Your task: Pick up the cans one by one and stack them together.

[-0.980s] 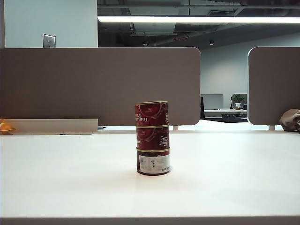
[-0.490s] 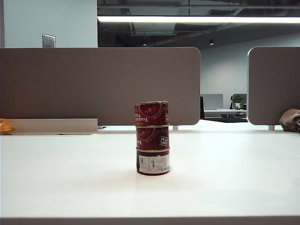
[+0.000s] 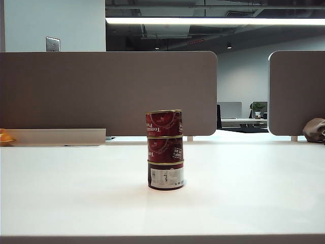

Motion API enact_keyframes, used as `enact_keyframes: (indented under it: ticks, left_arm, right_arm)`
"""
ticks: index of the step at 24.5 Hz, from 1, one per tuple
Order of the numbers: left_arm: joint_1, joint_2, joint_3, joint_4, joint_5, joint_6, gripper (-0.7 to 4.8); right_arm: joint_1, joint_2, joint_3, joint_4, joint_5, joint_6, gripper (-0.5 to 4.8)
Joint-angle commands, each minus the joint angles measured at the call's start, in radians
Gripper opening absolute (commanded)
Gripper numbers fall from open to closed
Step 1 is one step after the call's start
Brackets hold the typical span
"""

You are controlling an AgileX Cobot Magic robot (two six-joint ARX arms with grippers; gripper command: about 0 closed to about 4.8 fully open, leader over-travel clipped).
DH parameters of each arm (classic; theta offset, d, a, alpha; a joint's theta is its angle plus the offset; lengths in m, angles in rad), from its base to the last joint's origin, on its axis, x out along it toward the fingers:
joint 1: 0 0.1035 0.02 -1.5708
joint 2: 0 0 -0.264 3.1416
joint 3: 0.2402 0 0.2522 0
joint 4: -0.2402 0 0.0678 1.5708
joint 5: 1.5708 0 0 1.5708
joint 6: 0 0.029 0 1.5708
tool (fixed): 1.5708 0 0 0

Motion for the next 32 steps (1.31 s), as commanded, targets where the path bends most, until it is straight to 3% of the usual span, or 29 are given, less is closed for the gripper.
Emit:
enact_keyframes:
  ticks: [1, 2, 8, 32]
  left_arm:
    - [-0.003, 0.001, -0.003, 0.000, 0.126, -0.021, -0.05]
    - [-0.003, 0.001, -0.003, -0.011, 0.157, -0.069, -0.05]
    - [-0.004, 0.001, -0.003, -0.015, 0.174, -0.126, -0.05]
    - [-0.004, 0.001, -0.003, -0.015, 0.176, -0.127, -0.05]
  right_arm:
    - [0.000, 0.000, -0.006, -0.010, -0.087, 0.031, 0.00]
    - [0.000, 0.000, -0.006, -0.010, -0.100, 0.081, -0.01]
    - [-0.001, 0.000, -0.006, -0.011, -0.100, 0.107, 0.00]
    - [-0.001, 0.000, -0.006, -0.013, -0.101, 0.107, 0.00]
